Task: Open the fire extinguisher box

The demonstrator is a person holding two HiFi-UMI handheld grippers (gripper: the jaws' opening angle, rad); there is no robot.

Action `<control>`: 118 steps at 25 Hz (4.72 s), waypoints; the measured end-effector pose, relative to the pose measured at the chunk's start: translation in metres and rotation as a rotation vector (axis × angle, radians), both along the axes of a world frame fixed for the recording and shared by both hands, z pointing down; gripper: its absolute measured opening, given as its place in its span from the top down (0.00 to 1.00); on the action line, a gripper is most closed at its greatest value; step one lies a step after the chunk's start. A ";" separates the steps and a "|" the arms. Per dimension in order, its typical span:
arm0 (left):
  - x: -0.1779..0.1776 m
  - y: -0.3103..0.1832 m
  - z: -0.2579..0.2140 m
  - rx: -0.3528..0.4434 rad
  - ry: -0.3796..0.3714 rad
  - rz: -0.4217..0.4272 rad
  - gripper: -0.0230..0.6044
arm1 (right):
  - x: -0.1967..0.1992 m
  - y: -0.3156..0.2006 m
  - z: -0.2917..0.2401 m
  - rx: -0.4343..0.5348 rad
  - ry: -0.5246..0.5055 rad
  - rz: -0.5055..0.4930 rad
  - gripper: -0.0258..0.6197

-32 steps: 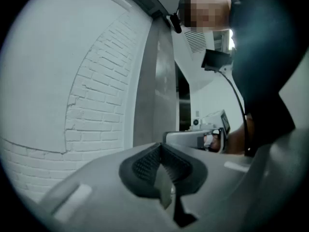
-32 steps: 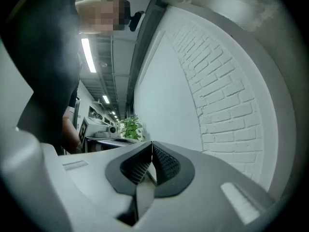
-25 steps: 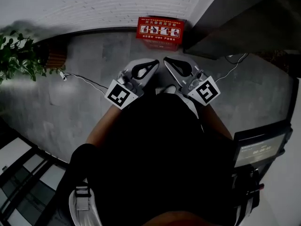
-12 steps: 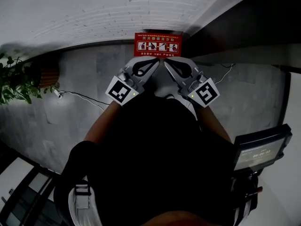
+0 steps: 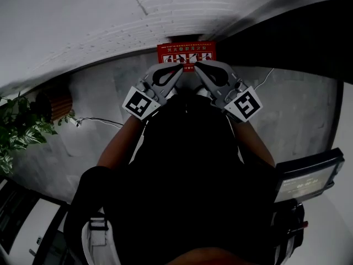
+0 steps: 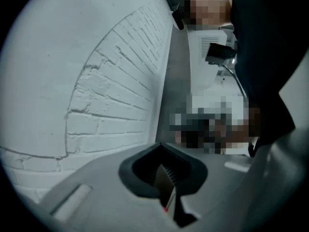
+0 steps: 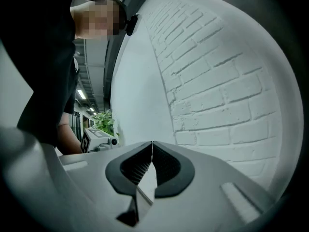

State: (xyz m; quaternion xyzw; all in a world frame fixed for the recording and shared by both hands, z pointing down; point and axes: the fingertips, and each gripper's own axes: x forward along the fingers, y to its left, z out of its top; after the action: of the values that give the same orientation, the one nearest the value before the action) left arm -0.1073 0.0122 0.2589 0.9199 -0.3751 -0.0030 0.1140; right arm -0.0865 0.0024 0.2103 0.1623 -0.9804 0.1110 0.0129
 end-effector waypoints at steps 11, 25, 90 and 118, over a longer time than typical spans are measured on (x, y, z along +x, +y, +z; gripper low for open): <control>0.005 -0.027 0.086 -0.111 -0.089 -0.079 0.96 | 0.014 -0.041 0.111 -0.165 0.105 -0.064 0.94; 0.044 -0.006 0.294 -0.344 -0.125 -0.066 0.96 | 0.036 -0.026 0.397 -0.793 0.052 0.251 0.94; 0.071 0.001 0.405 -0.450 -0.285 0.027 0.96 | 0.070 -0.131 0.396 -0.820 -0.440 0.330 0.87; 0.012 -0.021 0.219 -0.240 -0.159 -0.072 0.96 | 0.031 -0.076 0.249 -0.436 -0.082 0.067 0.94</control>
State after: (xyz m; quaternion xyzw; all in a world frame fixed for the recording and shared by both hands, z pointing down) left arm -0.0956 -0.0084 0.4778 0.8830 -0.4134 0.1104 0.1929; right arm -0.0554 -0.0737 0.4595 0.1834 -0.9269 0.3274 0.0040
